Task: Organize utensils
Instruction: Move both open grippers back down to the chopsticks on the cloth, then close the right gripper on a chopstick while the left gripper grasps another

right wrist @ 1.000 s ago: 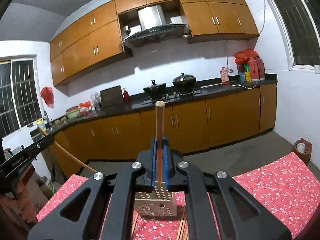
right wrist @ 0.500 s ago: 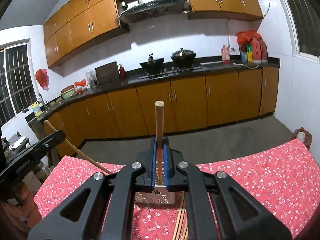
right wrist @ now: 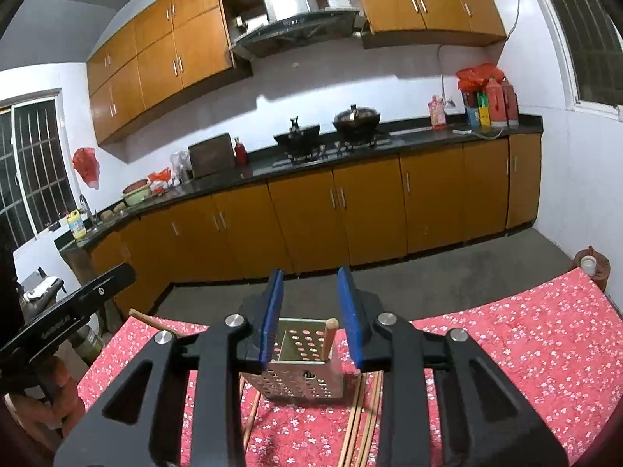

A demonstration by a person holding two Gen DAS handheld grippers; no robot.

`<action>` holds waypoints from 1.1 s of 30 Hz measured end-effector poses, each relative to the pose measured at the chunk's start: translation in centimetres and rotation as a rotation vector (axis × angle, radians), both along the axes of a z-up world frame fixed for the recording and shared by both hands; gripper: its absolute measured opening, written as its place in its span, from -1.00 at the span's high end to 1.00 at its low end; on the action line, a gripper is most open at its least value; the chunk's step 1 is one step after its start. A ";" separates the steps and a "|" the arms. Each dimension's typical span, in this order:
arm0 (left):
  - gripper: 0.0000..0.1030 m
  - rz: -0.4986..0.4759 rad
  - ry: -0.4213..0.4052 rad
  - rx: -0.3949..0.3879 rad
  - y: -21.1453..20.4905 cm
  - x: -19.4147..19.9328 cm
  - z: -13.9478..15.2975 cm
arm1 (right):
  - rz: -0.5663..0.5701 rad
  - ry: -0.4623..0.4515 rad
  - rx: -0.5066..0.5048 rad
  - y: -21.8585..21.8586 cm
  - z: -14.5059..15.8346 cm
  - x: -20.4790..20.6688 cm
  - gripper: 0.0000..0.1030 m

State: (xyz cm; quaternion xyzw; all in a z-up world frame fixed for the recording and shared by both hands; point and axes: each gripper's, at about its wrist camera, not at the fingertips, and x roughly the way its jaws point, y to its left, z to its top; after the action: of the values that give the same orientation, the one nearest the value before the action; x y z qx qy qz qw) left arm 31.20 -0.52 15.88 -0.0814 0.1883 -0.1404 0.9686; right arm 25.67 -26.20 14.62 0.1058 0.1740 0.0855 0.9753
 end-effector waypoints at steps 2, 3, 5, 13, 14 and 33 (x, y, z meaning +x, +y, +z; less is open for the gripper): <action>0.40 0.013 -0.009 -0.010 0.6 -1.0 0.2 | -0.018 -0.019 0.003 -0.8 0.2 -1.5 0.41; 0.38 0.023 -0.011 -0.015 1.2 -1.7 0.2 | -0.033 -0.019 0.004 -1.3 0.0 -2.2 0.41; 0.36 0.049 -0.006 -0.012 2.4 -2.9 -0.3 | -0.059 -0.006 0.005 -2.4 -0.9 -3.2 0.41; 0.30 0.153 0.187 0.089 5.7 -4.9 -8.4 | -0.130 0.332 -0.034 -4.6 -12.2 -2.2 0.41; 0.30 0.155 0.241 0.098 5.9 -4.9 -10.4 | -0.115 0.381 -0.021 -4.4 -13.7 -1.8 0.47; 0.44 0.078 0.493 0.081 4.0 -5.2 -20.2 | -0.043 0.551 -0.088 0.5 -22.5 -0.1 0.76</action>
State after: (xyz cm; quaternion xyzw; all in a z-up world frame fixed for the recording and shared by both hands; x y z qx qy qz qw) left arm 26.00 3.44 -4.28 -0.0817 0.4211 -0.0713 0.9005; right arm 25.53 -25.66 -7.93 0.0861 0.4339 0.0252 0.8965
